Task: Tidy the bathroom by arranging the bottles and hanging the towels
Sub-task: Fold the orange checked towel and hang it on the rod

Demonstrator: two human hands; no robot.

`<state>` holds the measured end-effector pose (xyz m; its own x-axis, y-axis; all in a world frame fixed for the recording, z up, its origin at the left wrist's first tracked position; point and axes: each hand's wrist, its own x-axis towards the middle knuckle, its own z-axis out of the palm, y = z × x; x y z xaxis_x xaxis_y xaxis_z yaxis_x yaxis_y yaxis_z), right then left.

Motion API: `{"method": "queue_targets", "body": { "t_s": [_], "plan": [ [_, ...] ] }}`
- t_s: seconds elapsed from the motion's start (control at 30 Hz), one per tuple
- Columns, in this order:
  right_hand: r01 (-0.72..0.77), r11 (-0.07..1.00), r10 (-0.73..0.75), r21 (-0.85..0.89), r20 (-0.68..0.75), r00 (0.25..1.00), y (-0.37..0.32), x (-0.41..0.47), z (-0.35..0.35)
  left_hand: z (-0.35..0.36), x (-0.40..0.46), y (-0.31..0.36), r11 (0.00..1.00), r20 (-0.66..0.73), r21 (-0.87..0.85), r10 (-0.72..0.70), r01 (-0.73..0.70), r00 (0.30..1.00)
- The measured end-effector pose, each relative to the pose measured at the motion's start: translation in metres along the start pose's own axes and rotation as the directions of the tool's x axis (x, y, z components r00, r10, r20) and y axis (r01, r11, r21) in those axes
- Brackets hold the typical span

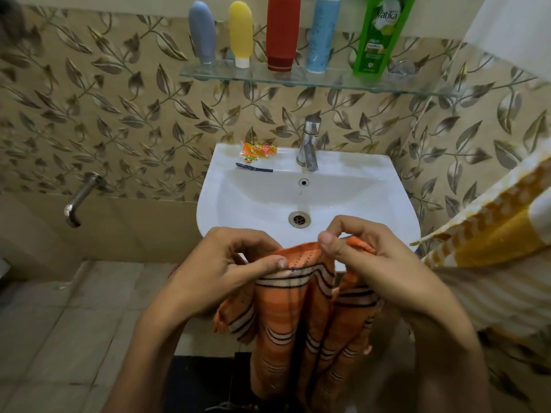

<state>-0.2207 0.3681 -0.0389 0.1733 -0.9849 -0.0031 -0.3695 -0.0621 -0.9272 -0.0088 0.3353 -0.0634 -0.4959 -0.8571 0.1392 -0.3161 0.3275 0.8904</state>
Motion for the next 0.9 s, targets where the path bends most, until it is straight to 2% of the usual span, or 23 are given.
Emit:
{"method": "queue_targets", "body": {
  "t_s": [0.13,0.23,0.33,0.43,0.6,0.73,0.9],
  "plan": [
    [-0.035,0.993,0.044,0.11,-0.073,0.996,-0.001,-0.003,-0.008,-0.005,-0.001,-0.003,0.996,-0.012,0.093,-0.006,0.007,1.0],
    [-0.065,0.991,0.076,0.117,-0.093,0.993,-0.001,-0.003,-0.01,-0.007,-0.001,0.001,0.982,-0.076,0.179,0.07,-0.055,0.995],
    [-0.084,0.993,0.092,0.077,-0.112,0.989,0.001,-0.003,-0.011,-0.007,-0.001,0.008,0.966,-0.144,0.221,0.168,-0.134,0.975],
    [-0.057,0.998,0.052,-0.029,-0.136,0.989,0.002,-0.004,-0.013,-0.006,-0.002,0.011,0.957,-0.175,0.253,0.192,-0.144,0.966],
    [-0.089,0.977,0.074,-0.192,-0.084,0.994,0.003,-0.006,-0.013,0.002,-0.002,0.009,0.977,-0.103,0.182,0.129,-0.109,0.986],
    [-0.027,0.981,0.051,-0.194,0.123,0.991,-0.006,-0.008,0.004,0.013,0.001,0.011,0.98,-0.017,0.133,0.15,-0.146,0.989],
    [-0.072,0.959,0.089,-0.276,0.047,0.995,-0.004,-0.003,0.014,0.016,0.0,0.01,0.987,0.041,0.061,0.146,-0.148,0.988]
  ]
}}
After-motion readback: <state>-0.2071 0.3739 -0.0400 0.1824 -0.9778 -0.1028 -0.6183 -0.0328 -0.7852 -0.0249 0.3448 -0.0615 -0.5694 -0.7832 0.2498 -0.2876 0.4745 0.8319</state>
